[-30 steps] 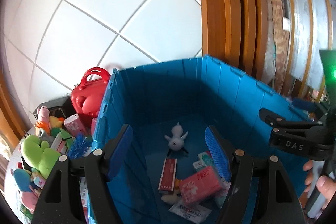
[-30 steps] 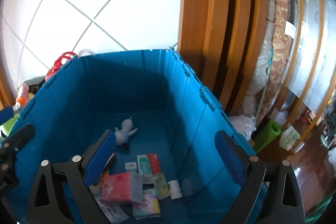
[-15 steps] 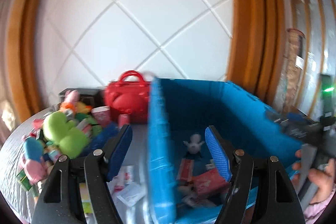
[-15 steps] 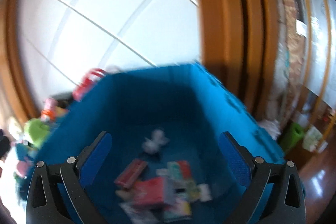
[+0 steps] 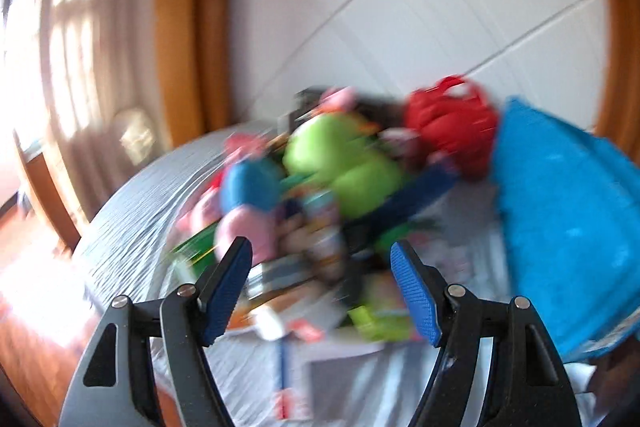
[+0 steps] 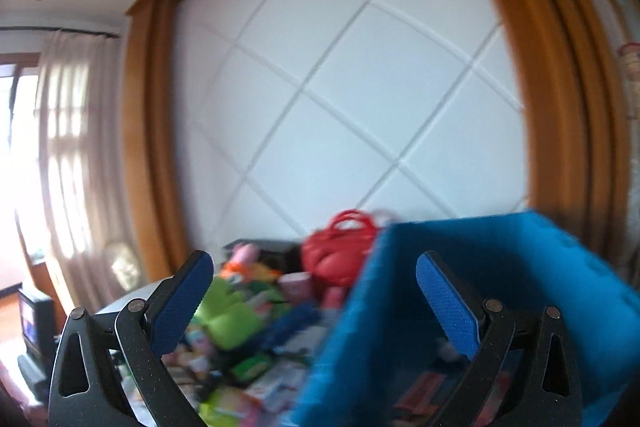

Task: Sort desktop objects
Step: 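Withdraw both tools from the crate back over the heap, then grasp the long white-blue ointment box with the left tool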

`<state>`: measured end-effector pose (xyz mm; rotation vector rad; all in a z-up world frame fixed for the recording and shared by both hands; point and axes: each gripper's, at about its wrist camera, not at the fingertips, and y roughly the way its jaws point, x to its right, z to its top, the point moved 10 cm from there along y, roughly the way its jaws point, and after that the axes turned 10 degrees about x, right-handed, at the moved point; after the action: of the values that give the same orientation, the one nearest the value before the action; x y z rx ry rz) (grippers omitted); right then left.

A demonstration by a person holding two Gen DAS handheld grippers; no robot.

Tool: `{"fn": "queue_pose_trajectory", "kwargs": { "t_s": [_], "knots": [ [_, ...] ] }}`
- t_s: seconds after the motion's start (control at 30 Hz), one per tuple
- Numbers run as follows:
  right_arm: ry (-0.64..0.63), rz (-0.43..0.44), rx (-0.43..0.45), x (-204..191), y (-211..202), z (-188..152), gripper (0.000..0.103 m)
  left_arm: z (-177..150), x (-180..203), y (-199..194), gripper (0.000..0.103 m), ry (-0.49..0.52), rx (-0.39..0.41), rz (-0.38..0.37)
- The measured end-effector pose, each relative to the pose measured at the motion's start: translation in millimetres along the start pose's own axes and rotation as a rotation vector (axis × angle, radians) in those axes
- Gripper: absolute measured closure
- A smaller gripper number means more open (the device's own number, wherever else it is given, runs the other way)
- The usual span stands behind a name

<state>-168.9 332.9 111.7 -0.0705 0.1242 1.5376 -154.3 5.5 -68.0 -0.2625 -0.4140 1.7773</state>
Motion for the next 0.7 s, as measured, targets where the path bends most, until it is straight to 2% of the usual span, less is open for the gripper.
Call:
{"fn": "queue_pose_trajectory", "kwargs": {
  "t_s": [0.17,0.27,0.33,0.4,0.43,0.53,0.6,0.7],
  "knots": [
    [0.044,0.125,-0.163,-59,46,-57,0.000,-63,-66,33,0.031,-0.013,-0.173,0.127],
    [0.033,0.145,-0.286,-84,71,-108,0.000,-101,-76,49,0.032,-0.037,-0.271,0.095],
    [0.016,0.133,-0.374,-92,83,-145,0.000,-125,-68,62,0.031,-0.058,-0.334,0.046],
    [0.030,0.116,-0.481,-95,91,-189,0.000,-148,-60,76,0.032,-0.052,-0.395,0.029],
    [0.049,0.092,-0.560,-94,98,-221,0.000,-157,-57,82,0.032,-0.043,-0.416,0.021],
    [0.093,-0.024,-0.710,-76,104,-289,0.000,-181,-41,92,0.032,-0.021,-0.477,-0.011],
    [0.120,-0.112,-0.789,-58,106,-328,0.000,-195,-30,99,0.032,-0.021,-0.512,-0.044],
    [0.165,-0.209,-0.859,-33,103,-363,0.000,-214,-19,105,0.032,-0.016,-0.565,-0.085]
  ]
}}
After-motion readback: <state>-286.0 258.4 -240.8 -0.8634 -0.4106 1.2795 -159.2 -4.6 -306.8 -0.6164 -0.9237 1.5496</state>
